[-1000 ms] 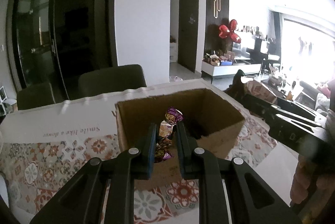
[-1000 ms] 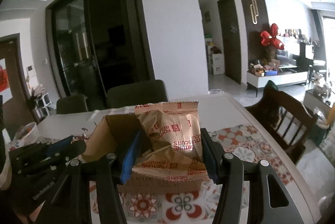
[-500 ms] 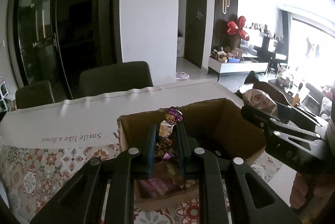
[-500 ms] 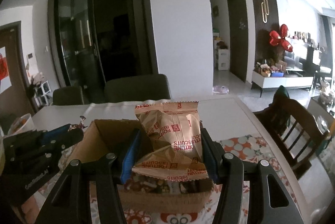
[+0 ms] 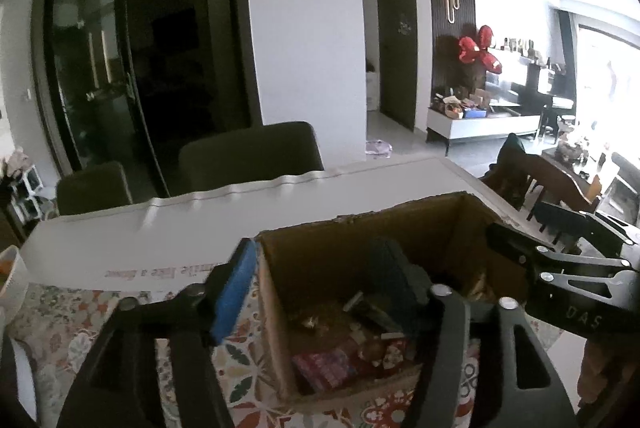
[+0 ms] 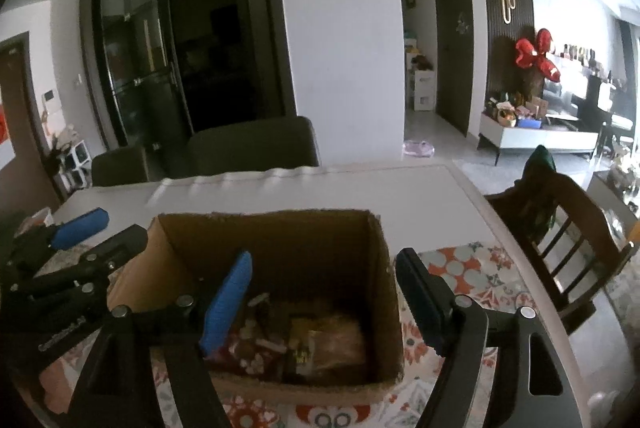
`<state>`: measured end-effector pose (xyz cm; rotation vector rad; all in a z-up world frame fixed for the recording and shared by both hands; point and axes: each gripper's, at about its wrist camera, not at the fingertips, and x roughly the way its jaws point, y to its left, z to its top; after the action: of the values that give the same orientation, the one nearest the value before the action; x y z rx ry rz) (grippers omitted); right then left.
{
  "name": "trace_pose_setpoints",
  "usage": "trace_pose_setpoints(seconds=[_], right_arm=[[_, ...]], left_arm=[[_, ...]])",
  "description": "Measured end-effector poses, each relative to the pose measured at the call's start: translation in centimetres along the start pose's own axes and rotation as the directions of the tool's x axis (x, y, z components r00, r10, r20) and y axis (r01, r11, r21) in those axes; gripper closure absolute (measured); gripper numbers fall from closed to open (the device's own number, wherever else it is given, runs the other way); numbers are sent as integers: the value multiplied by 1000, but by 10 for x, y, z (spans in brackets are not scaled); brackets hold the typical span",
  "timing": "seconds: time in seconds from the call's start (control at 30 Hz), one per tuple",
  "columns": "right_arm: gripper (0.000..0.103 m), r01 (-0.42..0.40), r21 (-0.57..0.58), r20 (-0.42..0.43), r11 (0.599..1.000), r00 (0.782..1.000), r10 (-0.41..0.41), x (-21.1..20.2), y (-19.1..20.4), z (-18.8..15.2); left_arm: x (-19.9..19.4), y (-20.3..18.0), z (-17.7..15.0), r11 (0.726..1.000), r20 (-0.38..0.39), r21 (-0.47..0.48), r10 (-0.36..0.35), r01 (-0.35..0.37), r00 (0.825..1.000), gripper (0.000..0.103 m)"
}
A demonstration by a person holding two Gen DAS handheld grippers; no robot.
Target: Organize snacks
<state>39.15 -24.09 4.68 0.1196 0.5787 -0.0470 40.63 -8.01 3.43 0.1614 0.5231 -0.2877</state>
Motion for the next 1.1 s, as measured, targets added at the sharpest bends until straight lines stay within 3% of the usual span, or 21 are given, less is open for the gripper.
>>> trace_pose_setpoints(seconds=[0.17,0.53,0.8,1.1], right_arm=[[21,-16,4,4,1000,1000,16,-18,0,-9],[10,5,-22,90,1000,996,-3,-103,16,-43],[8,0,-4,131,1000,991,0,-163,18,-66],[5,11,6,152,1000,988,-11,-220,18,-96]], left_arm=[[-34,1,-15,997,51,-3,75,-75,996,19],[-125,-2,-45,989,125,10,145,-147,982,0],[-189,-12,-65,985,160,13,170,-175,972,0],[-237,-21,-94,984,133,-29,179,-176,975,0]])
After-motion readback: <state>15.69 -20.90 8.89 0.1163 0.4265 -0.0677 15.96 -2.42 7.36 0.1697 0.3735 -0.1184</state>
